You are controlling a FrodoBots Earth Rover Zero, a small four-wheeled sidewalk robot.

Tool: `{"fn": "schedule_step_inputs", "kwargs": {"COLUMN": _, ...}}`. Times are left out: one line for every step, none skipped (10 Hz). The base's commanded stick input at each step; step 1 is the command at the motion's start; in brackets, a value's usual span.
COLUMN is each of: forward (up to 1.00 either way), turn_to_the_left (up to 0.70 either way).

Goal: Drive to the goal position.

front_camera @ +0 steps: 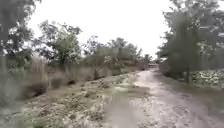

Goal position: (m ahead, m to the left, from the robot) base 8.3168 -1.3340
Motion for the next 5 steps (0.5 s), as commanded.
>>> {"fn": "schedule_step_inputs", "kwargs": {"forward": 0.7, "turn_to_the_left": 0.0}}
{"fn": "schedule_step_inputs", "kwargs": {"forward": 0.7, "turn_to_the_left": 0.0}}
{"fn": "schedule_step_inputs", "kwargs": {"forward": 0.7, "turn_to_the_left": 0.0}}
{"fn": "schedule_step_inputs", "kwargs": {"forward": 0.7, "turn_to_the_left": 0.0}}
{"fn": "schedule_step_inputs", "kwargs": {"forward": 0.7, "turn_to_the_left": 0.0}}
